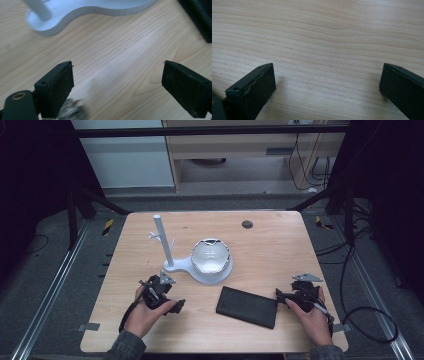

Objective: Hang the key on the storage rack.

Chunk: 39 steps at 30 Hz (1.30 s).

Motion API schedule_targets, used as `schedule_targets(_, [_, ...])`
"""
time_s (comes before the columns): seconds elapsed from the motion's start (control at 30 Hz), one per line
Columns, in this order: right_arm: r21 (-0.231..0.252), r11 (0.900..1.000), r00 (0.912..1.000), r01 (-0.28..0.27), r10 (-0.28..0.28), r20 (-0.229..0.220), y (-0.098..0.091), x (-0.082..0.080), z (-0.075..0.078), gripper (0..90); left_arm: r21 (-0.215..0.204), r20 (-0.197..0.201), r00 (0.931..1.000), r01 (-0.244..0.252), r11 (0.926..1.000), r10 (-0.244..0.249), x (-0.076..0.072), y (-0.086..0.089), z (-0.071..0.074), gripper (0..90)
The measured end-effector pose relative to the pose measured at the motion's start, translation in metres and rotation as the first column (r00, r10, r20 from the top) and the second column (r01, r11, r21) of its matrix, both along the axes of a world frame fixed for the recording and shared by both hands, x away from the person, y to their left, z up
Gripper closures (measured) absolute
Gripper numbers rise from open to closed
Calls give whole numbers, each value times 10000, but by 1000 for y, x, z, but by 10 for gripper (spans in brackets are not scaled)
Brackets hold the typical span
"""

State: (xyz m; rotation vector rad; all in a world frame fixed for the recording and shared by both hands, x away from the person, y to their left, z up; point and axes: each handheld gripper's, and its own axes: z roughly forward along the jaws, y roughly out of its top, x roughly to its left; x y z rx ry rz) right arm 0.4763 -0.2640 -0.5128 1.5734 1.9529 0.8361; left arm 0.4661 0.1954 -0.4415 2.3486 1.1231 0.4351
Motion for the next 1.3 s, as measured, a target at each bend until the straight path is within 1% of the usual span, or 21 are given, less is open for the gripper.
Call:
schedule_targets(0.03, [0,10000,10000,0,0,0,0,0,0,8,0,0,10000,0,10000,0,0,0,0,125])
schedule_targets(0.07, [-16,10000,10000,-21,21,20,0,0,0,8,240,-38,9999,-118,9996,119,2,4,2,125])
schedule_targets(0.1, [-12,10000,10000,-23,23,22,0,0,0,8,526,-108,9993,-357,9980,363,4,13,5,154])
schedule_targets(0.13, [-4,10000,10000,-15,15,25,0,0,0,8,584,-192,9987,-456,9973,467,5,18,6,165])
schedule_targets(0.23, [-13,10000,10000,-8,8,14,0,0,0,7,629,-558,9960,-669,9958,705,5,29,3,218])
schedule_targets(0.27, [-7,10000,10000,-11,11,25,0,0,0,7,629,-558,9960,-669,9958,705,5,29,3,230])
schedule_targets(0.3, [-2,10000,10000,4,-4,16,0,0,0,7,708,-703,9947,-697,9951,746,4,34,-1,260])
schedule_targets(0.37, [-4,10000,10000,12,-12,17,1,0,0,7,683,-866,9927,-786,9946,844,4,39,-5,282])
schedule_targets(0.4, [-4,10000,10000,12,-12,17,1,0,0,7,683,-866,9927,-786,9946,844,4,39,-5,324])
schedule_targets(0.43, [-6,10000,10000,13,-13,20,1,0,0,7,683,-926,9921,-785,9946,846,4,41,-6,324])
schedule_targets(0.47, [-2,10000,10000,5,-5,17,1,-1,0,7,694,-1032,9909,-799,9944,868,5,43,-7,364])
schedule_targets(0.57, [-51,10000,10000,-55,55,22,0,-1,0,7,829,-1289,9873,-826,9931,929,5,47,-10,398])
schedule_targets(0.6, [-45,10000,10000,-58,58,19,1,-1,0,7,784,-1459,9844,-871,9931,979,5,49,-12,395])
schedule_targets(0.67, [-29,10000,10000,-46,46,-4,1,-1,0,7,807,-1468,9840,-899,9927,1010,5,49,-14,378])
schedule_targets(0.7, [-30,10000,10000,-49,49,-2,1,-1,0,7,809,-1506,9826,-972,9920,1086,5,48,-17,367])
schedule_targets(0.73, [-30,10000,10000,-49,49,-2,1,-1,0,7,809,-1506,9826,-972,9920,1086,5,48,-17,352])
schedule_targets(0.83, [-38,10000,10000,-63,63,6,1,-1,0,7,885,-1544,9816,-998,9911,1127,4,48,-23,331])
schedule_targets(0.93, [-28,10000,10000,-63,63,13,1,-1,0,7,873,-1550,9811,-1036,9908,1163,4,48,-25,341])
schedule_targets(1.03, [-28,10000,10000,-68,68,12,1,-1,0,7,802,-1634,9794,-1065,9911,1185,3,51,-29,370])
schedule_targets(1.3, [13,10000,10000,-69,69,8,1,-1,0,7,666,-1574,9804,-1089,9918,1183,2,51,-32,415])
